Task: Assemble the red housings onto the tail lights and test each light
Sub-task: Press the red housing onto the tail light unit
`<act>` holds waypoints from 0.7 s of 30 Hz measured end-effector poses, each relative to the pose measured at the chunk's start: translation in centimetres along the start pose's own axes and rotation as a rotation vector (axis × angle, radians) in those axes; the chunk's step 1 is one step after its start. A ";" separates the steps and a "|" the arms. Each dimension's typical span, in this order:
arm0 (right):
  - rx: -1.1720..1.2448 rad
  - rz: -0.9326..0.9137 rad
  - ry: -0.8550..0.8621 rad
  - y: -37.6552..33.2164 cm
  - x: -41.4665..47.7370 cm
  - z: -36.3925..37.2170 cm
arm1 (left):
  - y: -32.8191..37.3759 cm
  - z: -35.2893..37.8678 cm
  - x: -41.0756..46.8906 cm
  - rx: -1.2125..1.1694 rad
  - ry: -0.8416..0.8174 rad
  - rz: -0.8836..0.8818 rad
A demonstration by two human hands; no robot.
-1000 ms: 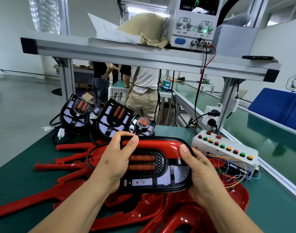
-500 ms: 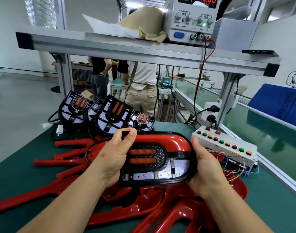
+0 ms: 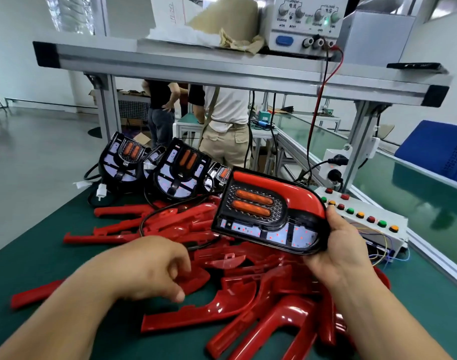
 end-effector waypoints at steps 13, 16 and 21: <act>0.056 0.003 0.024 0.2 -0.1 -0.2 | 1.3 -2.5 -0.9 -0.284 0.279 0.361; 0.053 0.020 0.026 0.2 -0.1 0.0 | 1.6 -4.2 -1.3 -0.585 0.502 0.560; 0.049 0.020 0.017 0.2 -0.1 0.0 | 2.7 -5.4 -0.1 -1.264 0.661 0.613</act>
Point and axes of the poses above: each hand's wrist, its own x-axis towards the middle knuckle, its own z-axis out of the palm, y = z × x, the point moved 7 cm from there along x, towards the middle knuckle, and after that the axes turned 6 degrees about z, right-handed, at the moved point
